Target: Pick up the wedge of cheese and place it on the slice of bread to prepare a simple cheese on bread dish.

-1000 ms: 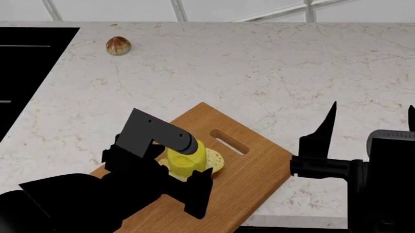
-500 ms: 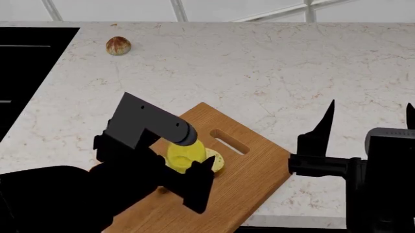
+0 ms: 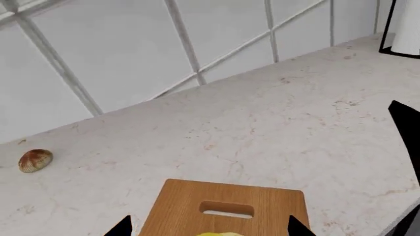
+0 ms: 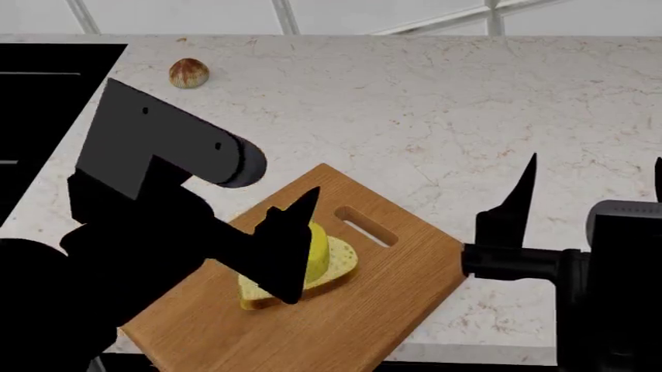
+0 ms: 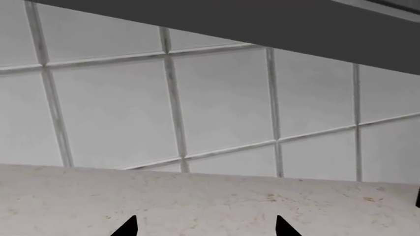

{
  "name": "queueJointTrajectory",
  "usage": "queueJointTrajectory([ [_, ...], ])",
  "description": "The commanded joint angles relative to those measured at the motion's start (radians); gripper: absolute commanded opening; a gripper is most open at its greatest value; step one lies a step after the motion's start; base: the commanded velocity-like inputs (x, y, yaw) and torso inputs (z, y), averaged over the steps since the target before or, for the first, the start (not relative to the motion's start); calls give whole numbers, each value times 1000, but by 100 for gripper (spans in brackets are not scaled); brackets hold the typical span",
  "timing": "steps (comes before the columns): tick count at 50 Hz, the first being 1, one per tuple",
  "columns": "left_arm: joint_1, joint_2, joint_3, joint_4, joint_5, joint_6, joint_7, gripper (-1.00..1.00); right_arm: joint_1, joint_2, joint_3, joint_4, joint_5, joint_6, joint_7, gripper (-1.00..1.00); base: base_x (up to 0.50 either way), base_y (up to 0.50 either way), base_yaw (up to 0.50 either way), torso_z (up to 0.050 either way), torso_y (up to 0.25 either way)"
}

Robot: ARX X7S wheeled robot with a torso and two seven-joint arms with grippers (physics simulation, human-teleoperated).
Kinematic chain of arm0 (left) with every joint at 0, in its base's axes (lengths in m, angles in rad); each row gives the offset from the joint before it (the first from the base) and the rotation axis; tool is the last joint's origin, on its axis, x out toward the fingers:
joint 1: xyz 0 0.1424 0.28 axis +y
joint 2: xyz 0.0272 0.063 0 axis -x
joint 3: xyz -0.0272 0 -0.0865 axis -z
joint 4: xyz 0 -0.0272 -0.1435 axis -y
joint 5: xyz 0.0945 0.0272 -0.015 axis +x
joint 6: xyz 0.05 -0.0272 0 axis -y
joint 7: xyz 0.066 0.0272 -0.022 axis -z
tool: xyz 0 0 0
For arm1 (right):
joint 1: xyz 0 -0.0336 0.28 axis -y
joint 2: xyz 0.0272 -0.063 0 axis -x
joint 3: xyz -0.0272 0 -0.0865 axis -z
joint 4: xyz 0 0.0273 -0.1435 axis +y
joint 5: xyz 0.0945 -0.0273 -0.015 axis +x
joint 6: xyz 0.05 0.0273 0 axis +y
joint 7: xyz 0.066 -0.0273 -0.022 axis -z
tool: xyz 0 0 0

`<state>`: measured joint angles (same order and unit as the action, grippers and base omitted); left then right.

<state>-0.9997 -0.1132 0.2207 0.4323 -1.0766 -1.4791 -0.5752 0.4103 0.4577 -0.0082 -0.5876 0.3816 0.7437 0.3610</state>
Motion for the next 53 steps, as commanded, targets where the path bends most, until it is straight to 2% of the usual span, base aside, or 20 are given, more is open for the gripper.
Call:
queueJointTrajectory([
  [1,-102,-16,-119,48,-286,-79,-274,100,15,11,5,-22,11,26,5,100,0,0,0,0,0],
  [5,-127,-41,-131,76,-367,-68,-378,100,13,11,8,-31,13,31,9,100,0,0,0,0,0],
  [7,-139,-59,-153,75,-470,-62,-474,100,5,18,3,-30,8,28,7,100,0,0,0,0,0],
  [9,-146,-70,-145,73,-504,-52,-501,100,5,19,6,-32,10,30,7,100,0,0,0,0,0],
  [12,-161,-110,-150,95,-646,-14,-639,100,1,24,2,-43,10,33,7,100,0,0,0,0,0],
  [15,-163,-136,-148,113,-734,30,-704,100,7,29,6,-69,22,57,10,100,0,0,0,0,0],
  [27,-185,-208,-134,193,-845,109,-816,100,30,48,14,-190,63,153,33,100,0,0,0,0,0],
  [31,-174,-245,-174,246,-800,104,-824,100,19,48,25,-208,69,150,36,100,0,0,0,0,0],
  [38,-169,-281,-168,293,-843,146,-880,100,48,54,46,-266,106,215,52,100,0,0,0,0,0],
  [39,-164,-332,-176,351,-928,194,-930,100,110,60,90,-350,175,318,67,100,0,0,0,0,0],
  [48,-148,-428,-173,417,-989,289,-982,100,172,64,119,-423,251,421,96,100,0,0,0,0,0],
  [53,-159,-485,-158,433,-991,337,-971,100,218,71,147,-454,316,481,122,100,0,0,0,0,0],
])
